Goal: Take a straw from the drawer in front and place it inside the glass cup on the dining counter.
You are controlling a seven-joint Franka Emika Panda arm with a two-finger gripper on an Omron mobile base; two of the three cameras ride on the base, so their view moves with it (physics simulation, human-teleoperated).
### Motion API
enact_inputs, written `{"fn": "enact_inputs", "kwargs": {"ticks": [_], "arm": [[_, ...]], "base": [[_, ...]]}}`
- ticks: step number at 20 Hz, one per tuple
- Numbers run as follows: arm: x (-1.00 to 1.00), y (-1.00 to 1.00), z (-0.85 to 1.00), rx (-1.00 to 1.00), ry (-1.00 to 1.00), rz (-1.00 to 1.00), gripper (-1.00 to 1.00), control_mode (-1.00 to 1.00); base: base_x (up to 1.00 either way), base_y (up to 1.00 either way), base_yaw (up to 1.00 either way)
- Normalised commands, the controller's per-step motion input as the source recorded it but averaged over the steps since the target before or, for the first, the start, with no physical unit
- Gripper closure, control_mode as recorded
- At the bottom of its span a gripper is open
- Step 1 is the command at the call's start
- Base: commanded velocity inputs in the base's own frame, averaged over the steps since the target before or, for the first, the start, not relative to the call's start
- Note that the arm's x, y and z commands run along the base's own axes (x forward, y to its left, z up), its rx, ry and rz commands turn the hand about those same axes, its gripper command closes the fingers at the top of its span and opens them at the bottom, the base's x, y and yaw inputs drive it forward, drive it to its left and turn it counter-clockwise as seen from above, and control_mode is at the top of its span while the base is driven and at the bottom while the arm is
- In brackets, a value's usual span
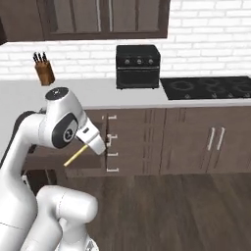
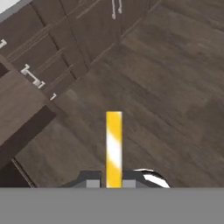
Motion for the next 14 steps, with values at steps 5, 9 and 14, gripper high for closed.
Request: {"fn": "enact_inputs", "kwargs": {"ticks": [5, 9, 14], "arm": [[0.0, 0.0, 0.0, 0.0, 0.0, 0.0, 1.0, 1.0], [0.0, 0.0, 0.0, 0.0, 0.0, 0.0, 1.0, 1.0], [0.0, 0.0, 0.0, 0.0, 0.0, 0.0, 1.0, 1.0]], "base": [[0.0, -0.56, -0.79], [0.0, -0.61, -0.79], [0.02, -0.66, -0.75]]}}
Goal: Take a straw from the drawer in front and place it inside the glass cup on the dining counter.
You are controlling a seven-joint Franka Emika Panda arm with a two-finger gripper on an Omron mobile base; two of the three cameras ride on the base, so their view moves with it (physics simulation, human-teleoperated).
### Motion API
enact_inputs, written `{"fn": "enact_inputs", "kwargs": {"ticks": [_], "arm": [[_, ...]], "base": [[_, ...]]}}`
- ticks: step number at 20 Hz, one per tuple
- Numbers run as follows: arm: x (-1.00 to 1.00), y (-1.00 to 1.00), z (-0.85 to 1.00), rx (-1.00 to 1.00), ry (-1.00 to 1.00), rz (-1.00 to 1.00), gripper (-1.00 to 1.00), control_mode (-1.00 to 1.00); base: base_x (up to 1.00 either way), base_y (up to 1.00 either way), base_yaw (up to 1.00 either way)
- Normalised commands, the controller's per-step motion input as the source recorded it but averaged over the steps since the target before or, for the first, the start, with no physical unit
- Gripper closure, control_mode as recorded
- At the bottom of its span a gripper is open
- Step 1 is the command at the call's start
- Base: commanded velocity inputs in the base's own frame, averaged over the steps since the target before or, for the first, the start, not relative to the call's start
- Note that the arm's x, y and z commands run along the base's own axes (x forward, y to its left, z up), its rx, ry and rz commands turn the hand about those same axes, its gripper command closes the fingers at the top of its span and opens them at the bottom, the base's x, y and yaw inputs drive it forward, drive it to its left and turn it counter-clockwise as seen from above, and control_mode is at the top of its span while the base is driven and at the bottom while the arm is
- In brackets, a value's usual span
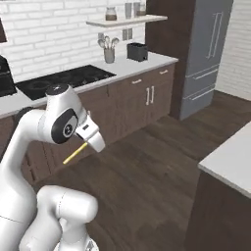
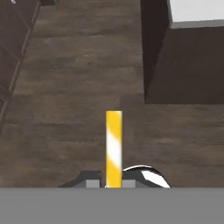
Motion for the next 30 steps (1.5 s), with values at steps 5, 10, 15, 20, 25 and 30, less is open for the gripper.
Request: {"fn": "enact_inputs", "kwargs": {"ticks": [5, 10, 15, 20, 25, 30], "arm": [[0.0, 0.0, 0.0, 0.0, 0.0, 0.0, 1.0, 1.0], [0.0, 0.0, 0.0, 0.0, 0.0, 0.0, 1.0, 1.0], [0.0, 0.0, 0.0, 0.0, 0.0, 0.0, 1.0, 1.0], [0.0, 0.0, 0.0, 0.0, 0.0, 0.0, 1.0, 1.0], [0.0, 0.0, 0.0, 0.0, 0.0, 0.0, 1.0, 1.0], [0.0, 0.0, 0.0, 0.0, 0.0, 0.0, 1.0, 1.0]], "base": [[0.14, -0.6, -0.72], [0.67, -0.08, -0.58], [1.0, 0.25, -0.39], [1.0, 0.49, -0.32], [0.71, 1.0, -0.27], [0.56, 1.0, -0.25]]}}
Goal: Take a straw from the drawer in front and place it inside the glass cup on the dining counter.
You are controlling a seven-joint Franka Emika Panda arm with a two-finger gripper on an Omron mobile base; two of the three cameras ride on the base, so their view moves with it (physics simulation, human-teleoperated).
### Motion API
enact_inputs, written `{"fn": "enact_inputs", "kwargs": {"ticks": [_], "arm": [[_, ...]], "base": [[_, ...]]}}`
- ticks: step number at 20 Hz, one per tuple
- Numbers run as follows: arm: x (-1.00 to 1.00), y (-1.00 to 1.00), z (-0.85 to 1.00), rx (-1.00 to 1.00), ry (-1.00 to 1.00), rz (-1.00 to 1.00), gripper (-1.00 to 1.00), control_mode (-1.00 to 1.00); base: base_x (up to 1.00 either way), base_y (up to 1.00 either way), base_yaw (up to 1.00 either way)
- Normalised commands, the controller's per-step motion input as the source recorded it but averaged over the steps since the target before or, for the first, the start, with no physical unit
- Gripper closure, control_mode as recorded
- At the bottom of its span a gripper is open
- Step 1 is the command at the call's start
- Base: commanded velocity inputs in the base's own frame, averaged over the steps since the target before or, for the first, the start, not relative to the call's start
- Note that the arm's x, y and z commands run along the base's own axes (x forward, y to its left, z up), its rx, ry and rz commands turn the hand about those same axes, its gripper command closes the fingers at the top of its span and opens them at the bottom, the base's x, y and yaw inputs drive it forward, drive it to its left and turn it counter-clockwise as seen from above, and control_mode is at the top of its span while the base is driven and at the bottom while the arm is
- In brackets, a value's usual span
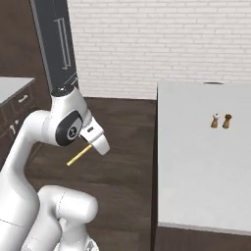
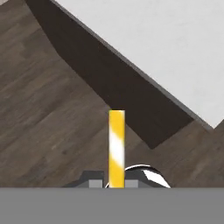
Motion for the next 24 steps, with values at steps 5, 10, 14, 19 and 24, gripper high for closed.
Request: {"fn": "enact_inputs", "kwargs": {"ticks": [5, 10, 14, 19, 24], "arm": [[0.0, 0.0, 0.0, 0.0, 0.0, 0.0, 1.0, 1.0], [0.0, 0.0, 0.0, 0.0, 0.0, 0.0, 1.0, 1.0], [0.0, 0.0, 0.0, 0.0, 0.0, 0.0, 1.0, 1.0], [0.0, 0.0, 0.0, 0.0, 0.0, 0.0, 1.0, 1.0], [0.0, 0.0, 0.0, 0.0, 0.0, 0.0, 1.0, 1.0]], "base": [[0.57, 1.0, -0.23], [0.72, 0.71, -0.16], [1.0, 0.28, -0.08], [1.0, 0.34, -0.13], [1.0, 0.46, -0.17]]}}
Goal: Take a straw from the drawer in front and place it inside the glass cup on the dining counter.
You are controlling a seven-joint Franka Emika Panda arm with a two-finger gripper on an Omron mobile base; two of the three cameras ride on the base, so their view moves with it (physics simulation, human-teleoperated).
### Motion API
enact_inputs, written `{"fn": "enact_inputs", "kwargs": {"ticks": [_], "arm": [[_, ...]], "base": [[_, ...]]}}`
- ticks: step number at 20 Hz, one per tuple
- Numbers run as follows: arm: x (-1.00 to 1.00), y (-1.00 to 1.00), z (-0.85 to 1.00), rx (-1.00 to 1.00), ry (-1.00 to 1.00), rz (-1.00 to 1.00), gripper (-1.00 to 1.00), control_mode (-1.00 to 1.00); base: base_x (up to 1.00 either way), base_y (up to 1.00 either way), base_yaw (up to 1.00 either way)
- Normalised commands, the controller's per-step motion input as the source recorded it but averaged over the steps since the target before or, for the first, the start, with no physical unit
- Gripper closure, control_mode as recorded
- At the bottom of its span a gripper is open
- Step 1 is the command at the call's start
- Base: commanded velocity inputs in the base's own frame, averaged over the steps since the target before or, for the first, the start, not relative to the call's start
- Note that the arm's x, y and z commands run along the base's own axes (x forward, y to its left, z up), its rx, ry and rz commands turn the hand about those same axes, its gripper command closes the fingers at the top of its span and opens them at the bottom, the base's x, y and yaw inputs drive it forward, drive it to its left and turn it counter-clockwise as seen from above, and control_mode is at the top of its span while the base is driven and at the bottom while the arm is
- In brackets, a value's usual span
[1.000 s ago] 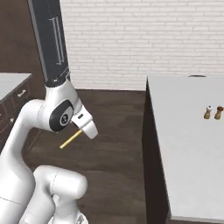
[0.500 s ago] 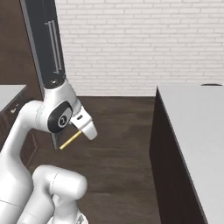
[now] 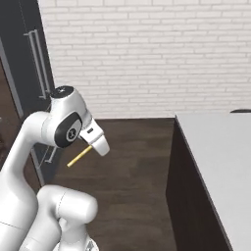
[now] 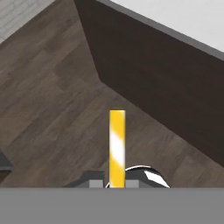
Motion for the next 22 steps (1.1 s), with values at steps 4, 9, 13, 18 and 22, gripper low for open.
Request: {"fn": "enact_inputs", "kwargs": {"ticks": [4, 9, 13, 18, 22], "arm": [[0.0, 0.0, 0.0, 0.0, 0.0, 0.0, 1.0, 1.0], [0.0, 0.0, 0.0, 0.0, 0.0, 0.0, 1.0, 1.0], [0.0, 0.0, 0.0, 0.0, 0.0, 0.0, 1.0, 1.0], [0.0, 0.0, 0.0, 0.0, 0.0, 0.0, 1.0, 1.0], [0.0, 0.0, 0.0, 0.0, 0.0, 0.0, 1.0, 1.0]], "base": [[1.0, 0.48, -0.21], [1.0, 0.5, -0.25], [1.0, 0.53, -0.3], [1.0, 0.54, -0.33], [1.0, 0.58, -0.37]]}}
